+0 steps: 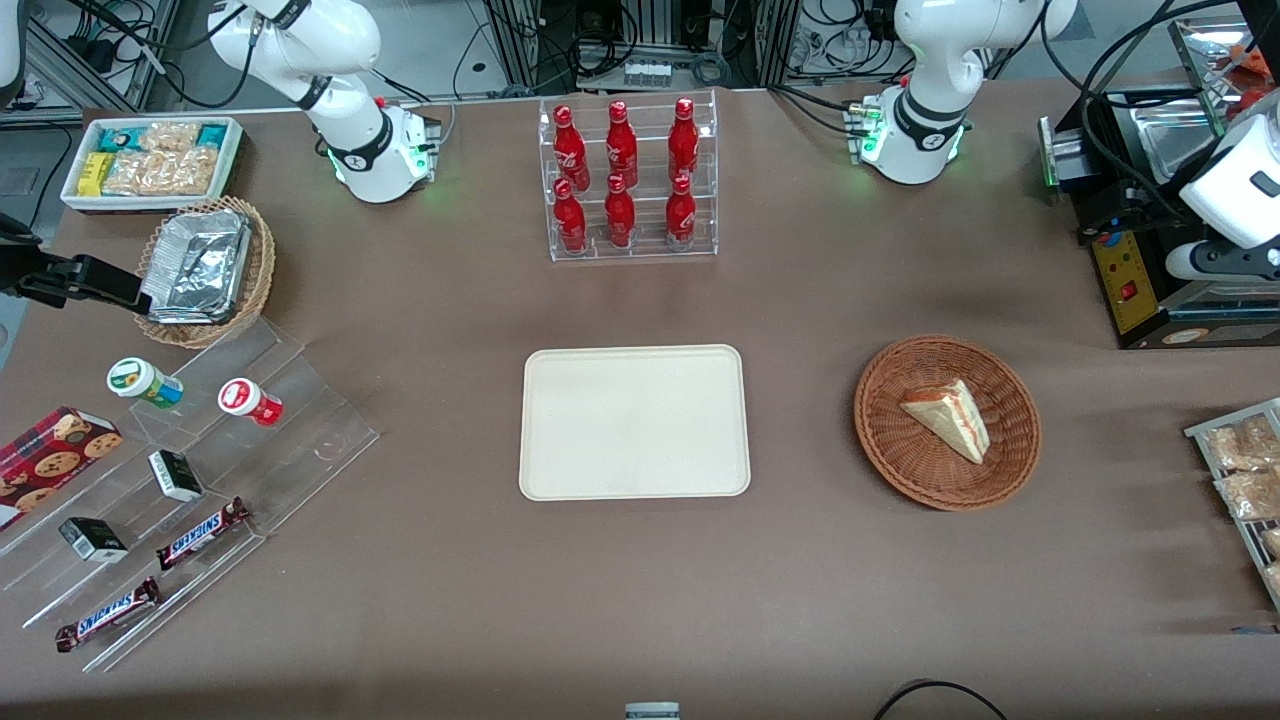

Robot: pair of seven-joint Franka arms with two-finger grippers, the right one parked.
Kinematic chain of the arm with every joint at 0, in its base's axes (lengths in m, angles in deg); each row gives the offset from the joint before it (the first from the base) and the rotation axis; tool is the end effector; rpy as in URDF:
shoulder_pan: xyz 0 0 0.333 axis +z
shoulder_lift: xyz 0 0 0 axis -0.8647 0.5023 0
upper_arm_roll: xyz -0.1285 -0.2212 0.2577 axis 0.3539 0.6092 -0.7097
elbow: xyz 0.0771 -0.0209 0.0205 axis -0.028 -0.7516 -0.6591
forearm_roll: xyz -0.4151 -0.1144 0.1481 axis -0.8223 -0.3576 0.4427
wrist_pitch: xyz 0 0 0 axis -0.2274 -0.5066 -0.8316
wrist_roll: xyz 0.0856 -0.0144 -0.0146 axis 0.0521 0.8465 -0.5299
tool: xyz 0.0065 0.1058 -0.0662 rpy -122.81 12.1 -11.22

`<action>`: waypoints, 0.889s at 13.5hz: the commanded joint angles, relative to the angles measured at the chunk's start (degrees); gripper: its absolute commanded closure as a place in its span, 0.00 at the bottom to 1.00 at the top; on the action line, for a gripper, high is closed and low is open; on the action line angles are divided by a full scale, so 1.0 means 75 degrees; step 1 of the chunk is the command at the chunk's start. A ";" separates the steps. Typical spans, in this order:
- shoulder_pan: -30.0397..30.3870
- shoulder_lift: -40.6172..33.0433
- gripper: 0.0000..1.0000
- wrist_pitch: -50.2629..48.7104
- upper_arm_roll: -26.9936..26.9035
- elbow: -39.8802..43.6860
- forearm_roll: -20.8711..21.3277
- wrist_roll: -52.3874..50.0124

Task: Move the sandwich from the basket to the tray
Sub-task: 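Move the left gripper over the wicker basket toward the wrapped sandwich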

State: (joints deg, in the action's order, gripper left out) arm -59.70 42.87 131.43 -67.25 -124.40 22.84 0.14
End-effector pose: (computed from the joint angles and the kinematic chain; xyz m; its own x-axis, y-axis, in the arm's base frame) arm 0.5771 -0.0144 0.6584 0.9782 -0.0792 -0.1921 -0.0860 -0.9959 -0.0274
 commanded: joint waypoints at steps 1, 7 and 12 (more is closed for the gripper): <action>-0.0043 0.0033 0.00 0.0014 0.0006 0.0124 0.0153 -0.0138; -0.0043 0.0478 0.00 0.0656 0.0041 -0.0472 0.0388 -0.0967; -0.0078 0.0420 0.00 0.3185 0.0135 -0.2427 0.0259 -0.3850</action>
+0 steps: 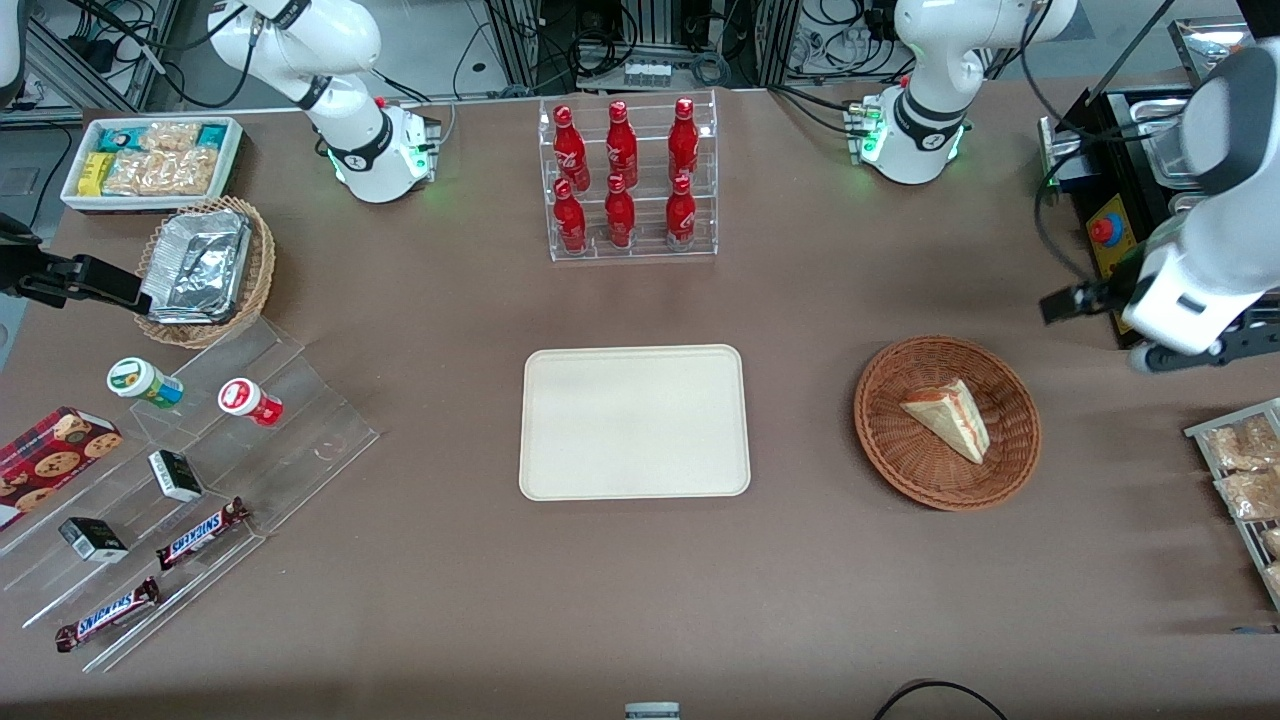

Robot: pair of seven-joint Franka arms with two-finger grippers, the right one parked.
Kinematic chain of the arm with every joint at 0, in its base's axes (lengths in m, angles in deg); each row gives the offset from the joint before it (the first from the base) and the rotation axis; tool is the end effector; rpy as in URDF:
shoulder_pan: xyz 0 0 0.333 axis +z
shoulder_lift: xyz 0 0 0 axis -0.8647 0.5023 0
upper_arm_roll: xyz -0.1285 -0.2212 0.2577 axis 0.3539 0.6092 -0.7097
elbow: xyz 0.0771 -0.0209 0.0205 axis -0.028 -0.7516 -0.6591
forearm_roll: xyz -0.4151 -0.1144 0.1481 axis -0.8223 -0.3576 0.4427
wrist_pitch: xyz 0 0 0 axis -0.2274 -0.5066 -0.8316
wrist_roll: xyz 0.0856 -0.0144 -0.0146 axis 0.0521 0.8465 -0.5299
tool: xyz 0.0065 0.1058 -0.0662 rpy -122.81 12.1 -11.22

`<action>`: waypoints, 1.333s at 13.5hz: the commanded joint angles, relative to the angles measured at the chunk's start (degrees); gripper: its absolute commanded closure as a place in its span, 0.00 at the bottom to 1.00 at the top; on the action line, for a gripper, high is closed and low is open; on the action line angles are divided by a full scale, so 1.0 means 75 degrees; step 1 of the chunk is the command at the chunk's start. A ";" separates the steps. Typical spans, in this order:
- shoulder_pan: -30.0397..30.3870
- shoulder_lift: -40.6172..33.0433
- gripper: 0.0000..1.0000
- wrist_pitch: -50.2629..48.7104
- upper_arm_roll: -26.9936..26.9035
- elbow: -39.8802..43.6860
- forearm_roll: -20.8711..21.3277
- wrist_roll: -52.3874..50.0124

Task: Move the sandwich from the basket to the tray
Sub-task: 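Move the left gripper over the wicker basket toward the wrapped sandwich, then lower the open left gripper around the upright sandwich in the basket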

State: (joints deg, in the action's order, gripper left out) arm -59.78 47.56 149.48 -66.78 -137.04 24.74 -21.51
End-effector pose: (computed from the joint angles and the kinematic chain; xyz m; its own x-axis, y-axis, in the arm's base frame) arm 0.6179 -0.0180 0.5155 0.9514 0.2698 -0.1483 0.2538 -0.9600 -0.1185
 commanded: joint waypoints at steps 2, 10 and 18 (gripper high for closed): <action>-0.0080 -0.0123 0.00 0.1670 0.0131 -0.1445 -0.0006 -0.1853; -0.0385 0.0344 0.00 0.4754 0.0225 -0.3253 0.0076 -0.3744; -0.0396 0.1295 0.00 0.5974 0.0190 -0.3381 0.0135 -0.4248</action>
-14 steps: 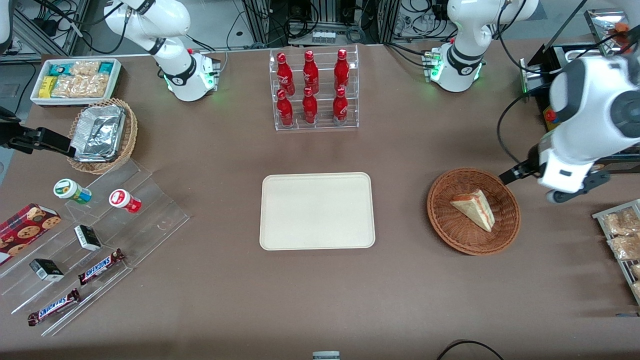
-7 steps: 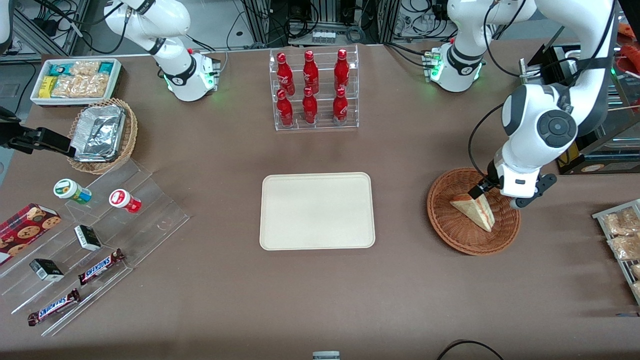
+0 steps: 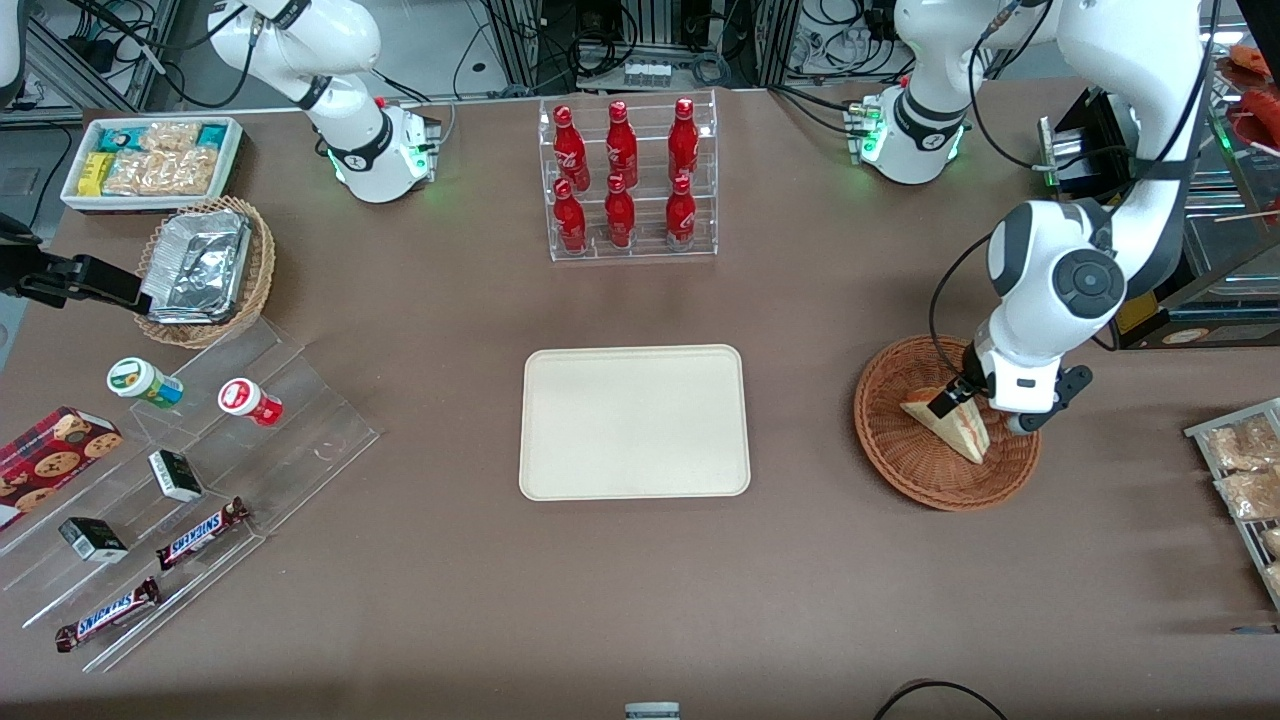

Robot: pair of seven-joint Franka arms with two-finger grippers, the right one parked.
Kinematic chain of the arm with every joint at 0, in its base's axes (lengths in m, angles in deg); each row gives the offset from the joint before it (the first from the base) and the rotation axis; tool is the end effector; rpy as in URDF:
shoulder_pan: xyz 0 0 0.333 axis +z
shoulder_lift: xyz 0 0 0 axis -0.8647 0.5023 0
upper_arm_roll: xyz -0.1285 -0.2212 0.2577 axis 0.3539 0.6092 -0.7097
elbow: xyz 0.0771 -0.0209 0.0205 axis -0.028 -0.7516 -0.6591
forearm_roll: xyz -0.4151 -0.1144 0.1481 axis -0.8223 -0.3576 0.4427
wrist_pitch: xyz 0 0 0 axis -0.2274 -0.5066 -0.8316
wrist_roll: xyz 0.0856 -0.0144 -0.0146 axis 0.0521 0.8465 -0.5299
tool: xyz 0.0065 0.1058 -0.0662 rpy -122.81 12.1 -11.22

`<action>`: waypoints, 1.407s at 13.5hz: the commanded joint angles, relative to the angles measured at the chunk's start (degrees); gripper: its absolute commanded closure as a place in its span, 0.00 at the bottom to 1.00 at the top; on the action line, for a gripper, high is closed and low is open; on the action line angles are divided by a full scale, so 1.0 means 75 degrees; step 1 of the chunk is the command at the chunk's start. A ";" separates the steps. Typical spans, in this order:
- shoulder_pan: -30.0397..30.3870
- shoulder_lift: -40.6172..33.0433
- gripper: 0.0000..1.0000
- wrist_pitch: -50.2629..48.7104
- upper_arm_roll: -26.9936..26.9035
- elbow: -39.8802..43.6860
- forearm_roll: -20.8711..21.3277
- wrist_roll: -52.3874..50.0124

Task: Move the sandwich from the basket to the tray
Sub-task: 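Lower the open left gripper around the upright sandwich in the basket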

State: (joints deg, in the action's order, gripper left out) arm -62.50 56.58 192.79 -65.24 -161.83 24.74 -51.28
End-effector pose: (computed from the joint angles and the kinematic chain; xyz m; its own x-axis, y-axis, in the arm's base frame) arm 0.5933 -0.0689 0.2619 0.7814 0.6239 0.0146 0.6240 -0.7808 -0.0308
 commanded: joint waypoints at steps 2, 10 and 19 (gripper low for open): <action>-0.0022 0.0104 0.00 0.0200 -0.0015 -0.0101 0.0134 -0.0279; -0.0045 0.0280 1.00 0.0446 -0.0097 -0.0054 0.0146 -0.1064; -0.0092 -0.1055 1.00 -0.2759 0.0463 0.0986 0.0814 -0.0492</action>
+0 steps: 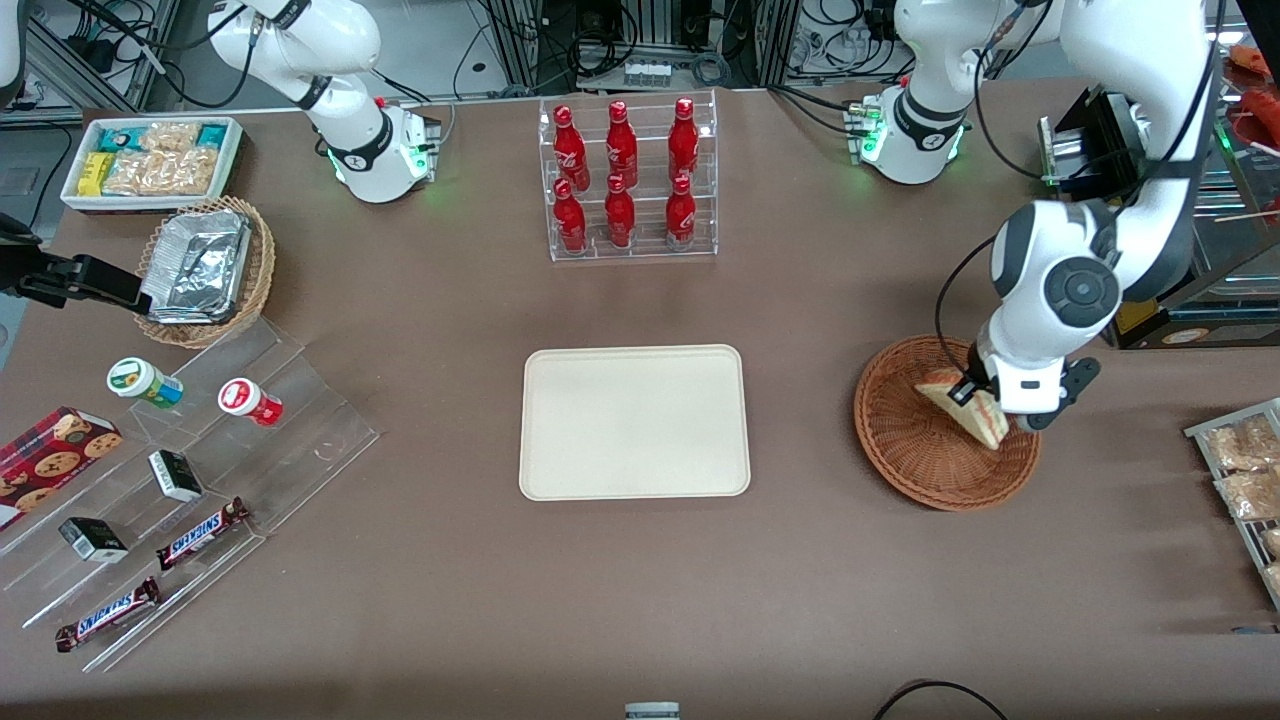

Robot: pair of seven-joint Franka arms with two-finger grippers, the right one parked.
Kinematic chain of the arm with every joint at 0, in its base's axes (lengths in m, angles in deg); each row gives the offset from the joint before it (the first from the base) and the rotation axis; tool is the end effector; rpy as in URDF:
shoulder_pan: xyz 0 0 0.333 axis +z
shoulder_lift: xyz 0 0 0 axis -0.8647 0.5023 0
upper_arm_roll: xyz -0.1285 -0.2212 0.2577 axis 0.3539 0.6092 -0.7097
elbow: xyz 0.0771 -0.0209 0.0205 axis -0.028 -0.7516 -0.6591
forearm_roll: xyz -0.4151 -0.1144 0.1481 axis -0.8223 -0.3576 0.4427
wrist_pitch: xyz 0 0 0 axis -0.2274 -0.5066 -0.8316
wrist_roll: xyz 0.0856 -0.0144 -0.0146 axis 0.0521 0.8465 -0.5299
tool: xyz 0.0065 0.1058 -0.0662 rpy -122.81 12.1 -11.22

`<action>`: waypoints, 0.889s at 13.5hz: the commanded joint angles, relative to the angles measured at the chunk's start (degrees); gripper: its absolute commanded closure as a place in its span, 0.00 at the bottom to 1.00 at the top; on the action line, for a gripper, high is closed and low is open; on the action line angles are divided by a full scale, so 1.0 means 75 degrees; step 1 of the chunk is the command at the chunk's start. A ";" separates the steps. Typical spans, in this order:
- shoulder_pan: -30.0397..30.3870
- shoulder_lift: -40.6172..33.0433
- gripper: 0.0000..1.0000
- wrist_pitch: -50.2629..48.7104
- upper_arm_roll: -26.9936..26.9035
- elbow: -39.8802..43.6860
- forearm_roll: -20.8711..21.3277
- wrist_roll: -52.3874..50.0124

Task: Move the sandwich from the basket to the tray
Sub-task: 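Lower the open left gripper around the upright sandwich in the basket, then carry the sandwich with the left gripper over the cream tray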

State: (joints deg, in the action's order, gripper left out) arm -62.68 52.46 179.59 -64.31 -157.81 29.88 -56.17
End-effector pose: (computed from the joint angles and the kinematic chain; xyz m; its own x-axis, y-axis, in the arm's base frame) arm 0.5937 -0.0731 0.3187 0.7704 0.6372 0.0239 0.6329 -0.7596 -0.1496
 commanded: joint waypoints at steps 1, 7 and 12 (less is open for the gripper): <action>-0.0067 -0.0554 1.00 -0.1549 0.0619 0.0882 0.0082 0.0174; -0.0079 0.0300 1.00 -0.2751 0.3056 0.2807 -0.0012 0.0127; -0.1365 0.2067 1.00 -0.2611 0.3505 0.4377 0.0046 -0.0246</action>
State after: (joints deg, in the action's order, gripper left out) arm -69.05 60.93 160.64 -37.99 -131.81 29.60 -55.92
